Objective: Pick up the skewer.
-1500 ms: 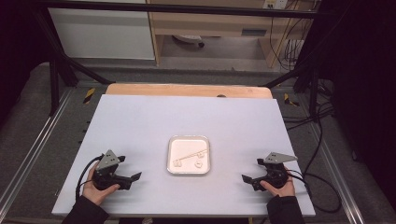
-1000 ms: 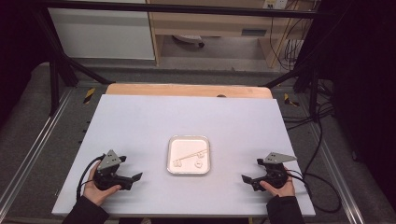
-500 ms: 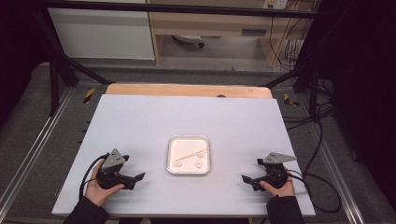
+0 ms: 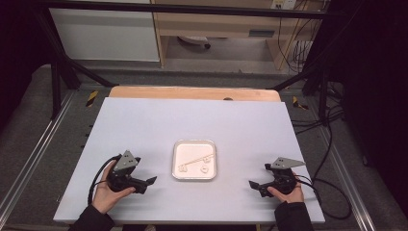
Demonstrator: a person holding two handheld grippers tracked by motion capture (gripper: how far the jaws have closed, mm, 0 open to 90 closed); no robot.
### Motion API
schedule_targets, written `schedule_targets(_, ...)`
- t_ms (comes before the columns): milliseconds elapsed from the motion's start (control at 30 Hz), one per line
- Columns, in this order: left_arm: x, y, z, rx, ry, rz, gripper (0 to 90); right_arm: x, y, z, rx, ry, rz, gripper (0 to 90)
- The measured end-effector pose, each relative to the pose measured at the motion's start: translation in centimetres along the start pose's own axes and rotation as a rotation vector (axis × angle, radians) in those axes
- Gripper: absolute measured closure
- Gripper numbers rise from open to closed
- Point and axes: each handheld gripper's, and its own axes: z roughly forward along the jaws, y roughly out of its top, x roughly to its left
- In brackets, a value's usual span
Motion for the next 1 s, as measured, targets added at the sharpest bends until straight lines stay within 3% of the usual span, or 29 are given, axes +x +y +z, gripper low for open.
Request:
schedule_targets(400,-0.8,2.2,0.8,0.006,-0.003,0.024,7.0,0.0,0.0,0.0,0.003,-0.001,0.001,0.7)
schedule_targets(1000,-2.0,5.1,3.6,0.032,-0.008,0.047,8.1,0.1,0.0,0.0,0.007,-0.001,0.001,0.7)
